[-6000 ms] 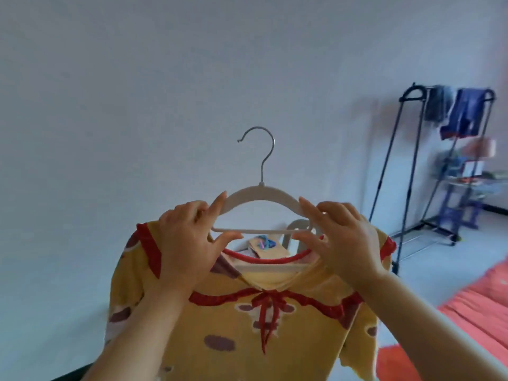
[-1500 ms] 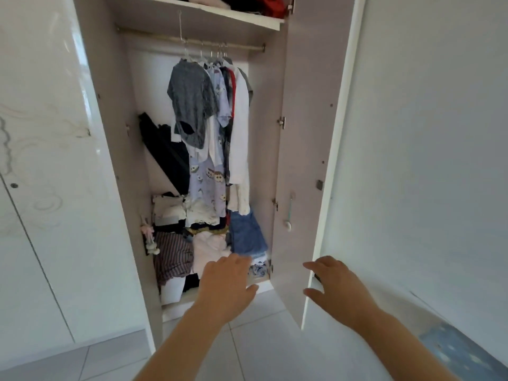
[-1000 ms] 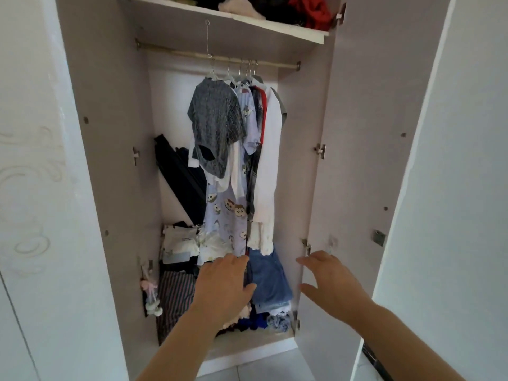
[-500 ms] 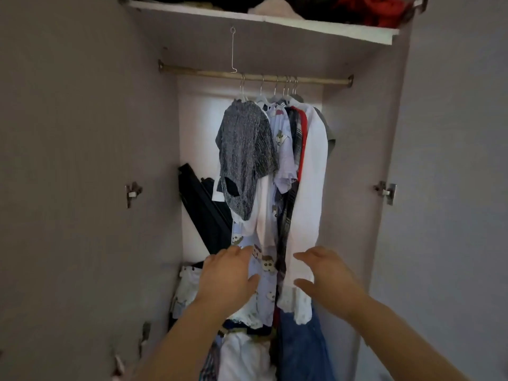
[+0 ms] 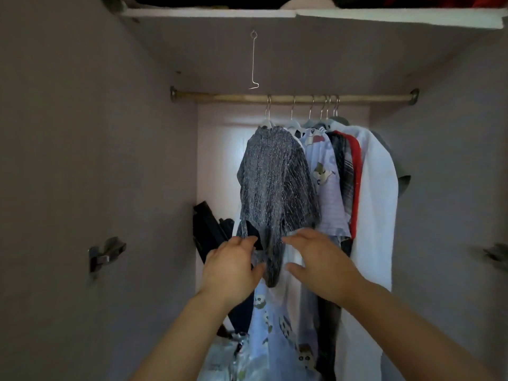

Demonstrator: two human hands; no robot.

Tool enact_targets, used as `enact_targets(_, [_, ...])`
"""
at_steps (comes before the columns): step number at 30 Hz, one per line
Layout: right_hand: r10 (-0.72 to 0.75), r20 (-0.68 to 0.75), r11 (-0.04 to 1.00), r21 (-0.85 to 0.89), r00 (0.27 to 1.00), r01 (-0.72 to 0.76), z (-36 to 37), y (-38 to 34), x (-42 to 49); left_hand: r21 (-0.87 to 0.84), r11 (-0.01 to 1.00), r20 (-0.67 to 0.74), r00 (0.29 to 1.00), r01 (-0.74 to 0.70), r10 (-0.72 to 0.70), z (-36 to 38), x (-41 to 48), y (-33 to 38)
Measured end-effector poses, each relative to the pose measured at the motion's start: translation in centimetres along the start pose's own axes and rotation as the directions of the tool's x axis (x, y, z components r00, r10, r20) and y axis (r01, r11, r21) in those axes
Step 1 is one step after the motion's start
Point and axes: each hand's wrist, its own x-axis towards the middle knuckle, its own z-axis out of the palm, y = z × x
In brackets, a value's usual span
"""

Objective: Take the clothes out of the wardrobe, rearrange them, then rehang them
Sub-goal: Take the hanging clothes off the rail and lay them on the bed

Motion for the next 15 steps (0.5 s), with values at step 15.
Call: enact_targets(15, [-0.106,-0.388,0.971,-0.237,0.916,0.013,0.4,3.7,26.2,-0.214,0.976,-0.258,0.966,-0.042,-0.015,4.5,23.8,-8.9])
